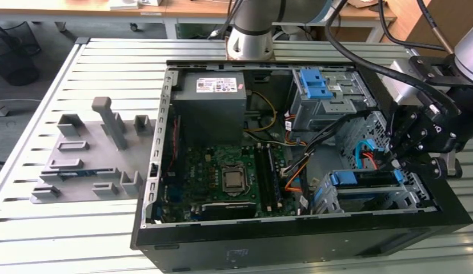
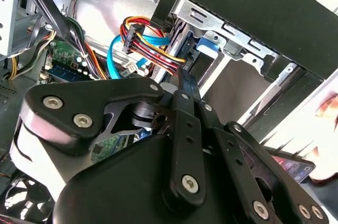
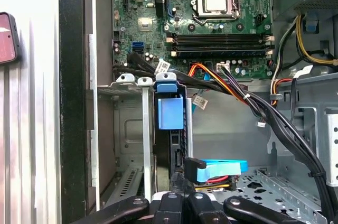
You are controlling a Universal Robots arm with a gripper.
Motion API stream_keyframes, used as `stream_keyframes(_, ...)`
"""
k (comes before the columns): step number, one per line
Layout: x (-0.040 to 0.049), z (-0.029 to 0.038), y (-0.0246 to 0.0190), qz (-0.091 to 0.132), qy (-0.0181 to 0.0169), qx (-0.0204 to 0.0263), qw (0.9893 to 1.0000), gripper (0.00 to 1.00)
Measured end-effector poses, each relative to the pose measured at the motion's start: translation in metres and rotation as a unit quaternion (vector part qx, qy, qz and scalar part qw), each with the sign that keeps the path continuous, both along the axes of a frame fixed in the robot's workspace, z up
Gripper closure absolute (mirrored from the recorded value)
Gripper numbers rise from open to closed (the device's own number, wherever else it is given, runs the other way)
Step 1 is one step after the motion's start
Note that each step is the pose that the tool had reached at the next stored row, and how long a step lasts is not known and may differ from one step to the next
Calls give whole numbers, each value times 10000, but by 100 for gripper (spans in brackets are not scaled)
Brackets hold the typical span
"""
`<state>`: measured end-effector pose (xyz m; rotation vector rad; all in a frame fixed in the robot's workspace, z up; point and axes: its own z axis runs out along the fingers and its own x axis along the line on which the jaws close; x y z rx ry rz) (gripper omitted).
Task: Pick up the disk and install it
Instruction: 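Insert the second disk wire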
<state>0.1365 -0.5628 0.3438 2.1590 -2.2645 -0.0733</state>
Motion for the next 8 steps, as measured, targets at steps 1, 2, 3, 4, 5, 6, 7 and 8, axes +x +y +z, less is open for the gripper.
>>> stream_keyframes(1, 0, 0, 0, 0, 0, 0, 10000, 89)
stream_keyframes(2, 0, 0, 0, 0, 0, 0, 10000, 89)
stream_keyframes(3, 0, 0, 0, 0, 0, 0, 10000, 89)
stream_keyframes(4, 0, 0, 0, 0, 0, 0, 10000, 89)
stream_keyframes(5, 0, 1, 0, 0, 0, 0, 10000, 89)
stream_keyframes(6, 0, 6, 0, 0, 0, -2, 10000, 89)
stream_keyframes(7, 0, 17, 0, 1, 0, -3, 10000, 89)
stream_keyframes(8, 0, 37, 0, 0, 0, -1, 10000, 89)
